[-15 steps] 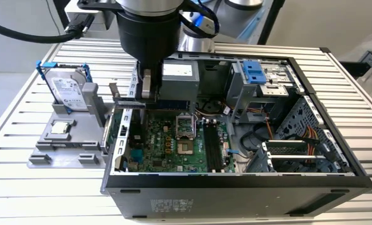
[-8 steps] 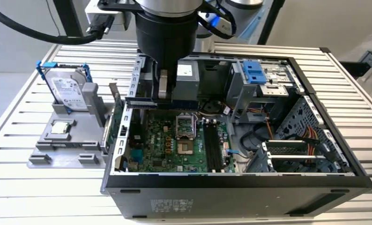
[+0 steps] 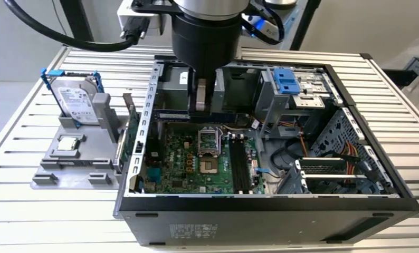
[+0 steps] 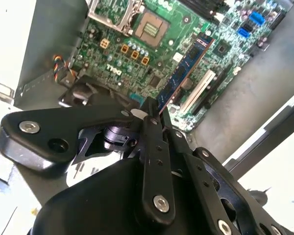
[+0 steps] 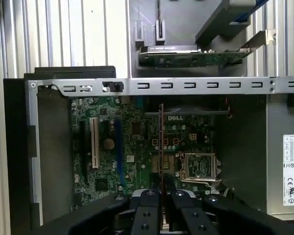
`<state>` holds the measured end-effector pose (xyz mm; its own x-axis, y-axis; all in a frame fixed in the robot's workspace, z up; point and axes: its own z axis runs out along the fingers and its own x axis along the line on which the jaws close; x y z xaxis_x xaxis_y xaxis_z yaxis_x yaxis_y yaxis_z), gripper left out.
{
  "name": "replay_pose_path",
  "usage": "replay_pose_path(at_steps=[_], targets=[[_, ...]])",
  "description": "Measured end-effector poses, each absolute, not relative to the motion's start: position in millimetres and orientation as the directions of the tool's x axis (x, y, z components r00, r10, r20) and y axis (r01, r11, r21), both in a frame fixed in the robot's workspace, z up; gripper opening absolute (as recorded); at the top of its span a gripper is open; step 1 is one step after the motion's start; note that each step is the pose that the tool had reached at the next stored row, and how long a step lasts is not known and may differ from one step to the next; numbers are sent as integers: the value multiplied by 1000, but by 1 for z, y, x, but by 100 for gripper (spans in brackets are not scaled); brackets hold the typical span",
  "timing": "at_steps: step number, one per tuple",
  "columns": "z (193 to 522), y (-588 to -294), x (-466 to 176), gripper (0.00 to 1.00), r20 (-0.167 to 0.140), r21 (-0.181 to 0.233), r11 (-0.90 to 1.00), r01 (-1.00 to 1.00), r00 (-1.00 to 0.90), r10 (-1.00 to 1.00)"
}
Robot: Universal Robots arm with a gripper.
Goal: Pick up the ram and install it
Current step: 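Pick up the ram and move it above insertion slot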
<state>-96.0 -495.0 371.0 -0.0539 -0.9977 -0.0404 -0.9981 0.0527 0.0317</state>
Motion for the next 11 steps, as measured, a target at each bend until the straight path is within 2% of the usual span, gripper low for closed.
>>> replay_pose_path(at_steps=[11], targets=[[371, -495, -65, 0, -40, 32, 72, -997, -73, -996]])
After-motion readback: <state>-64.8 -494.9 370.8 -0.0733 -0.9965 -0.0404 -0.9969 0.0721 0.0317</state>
